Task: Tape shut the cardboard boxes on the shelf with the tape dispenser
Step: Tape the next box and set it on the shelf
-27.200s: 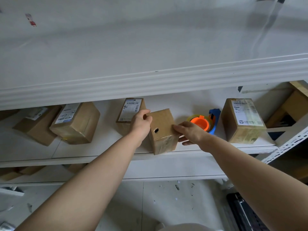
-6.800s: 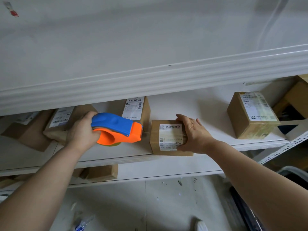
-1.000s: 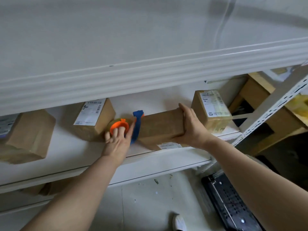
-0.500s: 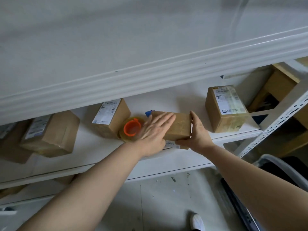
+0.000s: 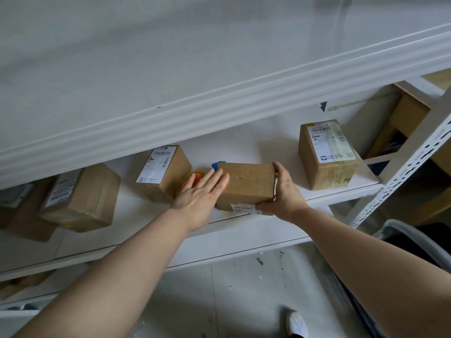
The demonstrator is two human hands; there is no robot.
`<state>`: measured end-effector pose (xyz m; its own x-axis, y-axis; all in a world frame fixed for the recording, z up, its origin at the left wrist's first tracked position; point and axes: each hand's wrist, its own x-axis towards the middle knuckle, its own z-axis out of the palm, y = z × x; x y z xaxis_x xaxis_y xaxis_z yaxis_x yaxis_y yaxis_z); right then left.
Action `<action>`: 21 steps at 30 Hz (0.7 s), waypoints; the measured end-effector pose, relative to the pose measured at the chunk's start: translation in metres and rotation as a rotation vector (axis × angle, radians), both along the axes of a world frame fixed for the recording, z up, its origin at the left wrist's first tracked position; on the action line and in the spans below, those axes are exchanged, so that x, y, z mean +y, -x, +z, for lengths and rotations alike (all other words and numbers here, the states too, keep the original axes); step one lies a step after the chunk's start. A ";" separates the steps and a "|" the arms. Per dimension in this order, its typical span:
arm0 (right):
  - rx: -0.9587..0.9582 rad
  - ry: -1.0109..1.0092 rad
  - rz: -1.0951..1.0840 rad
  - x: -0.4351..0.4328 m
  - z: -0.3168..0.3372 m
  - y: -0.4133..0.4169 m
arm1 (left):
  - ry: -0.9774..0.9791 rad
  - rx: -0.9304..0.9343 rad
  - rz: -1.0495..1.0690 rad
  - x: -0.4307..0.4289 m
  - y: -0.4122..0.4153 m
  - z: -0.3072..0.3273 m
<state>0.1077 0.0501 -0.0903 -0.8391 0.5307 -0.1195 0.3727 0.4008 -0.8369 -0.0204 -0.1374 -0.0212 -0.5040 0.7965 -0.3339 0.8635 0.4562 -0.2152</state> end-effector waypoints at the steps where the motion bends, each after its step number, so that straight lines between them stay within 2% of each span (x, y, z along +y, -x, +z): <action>1: -0.015 0.013 0.005 0.000 0.002 -0.001 | -0.006 -0.035 0.067 0.001 -0.001 0.001; 3: -0.037 0.055 0.035 0.003 0.005 -0.002 | -0.073 -0.259 0.255 0.004 -0.003 0.001; 5: -0.022 0.080 0.063 0.006 0.008 -0.004 | -0.258 -0.559 0.413 0.004 -0.006 0.002; 6: -0.004 0.092 0.073 0.008 0.009 -0.004 | -0.375 -0.642 0.455 0.004 -0.007 0.004; 8: 0.054 0.160 0.051 0.012 0.013 -0.005 | -0.625 -0.665 0.548 0.009 -0.007 0.008; 11: 0.181 0.506 -0.044 0.007 0.035 -0.011 | -0.868 -0.715 0.734 0.019 0.001 0.013; 12: 0.198 0.624 -0.054 0.005 0.042 -0.013 | -0.889 -0.727 0.770 0.021 0.003 0.013; 14: 0.176 0.709 -0.039 0.005 0.049 -0.017 | -0.851 -0.719 0.809 0.022 0.005 0.009; 17: 0.145 0.657 -0.073 0.006 0.059 -0.017 | -0.831 -0.710 0.855 0.026 -0.004 0.014; 19: 0.150 0.606 -0.186 0.009 0.064 -0.013 | -0.847 -0.800 0.885 0.031 -0.010 0.017; 21: 0.152 0.547 -0.271 0.012 0.072 -0.009 | -0.769 -0.875 0.850 0.035 -0.019 0.016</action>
<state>0.1165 0.0621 -0.0186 -0.7121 0.6226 -0.3244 0.2622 -0.1928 -0.9456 -0.0018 -0.1028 -0.0056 -0.7701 0.4865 -0.4126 0.0004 0.6471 0.7624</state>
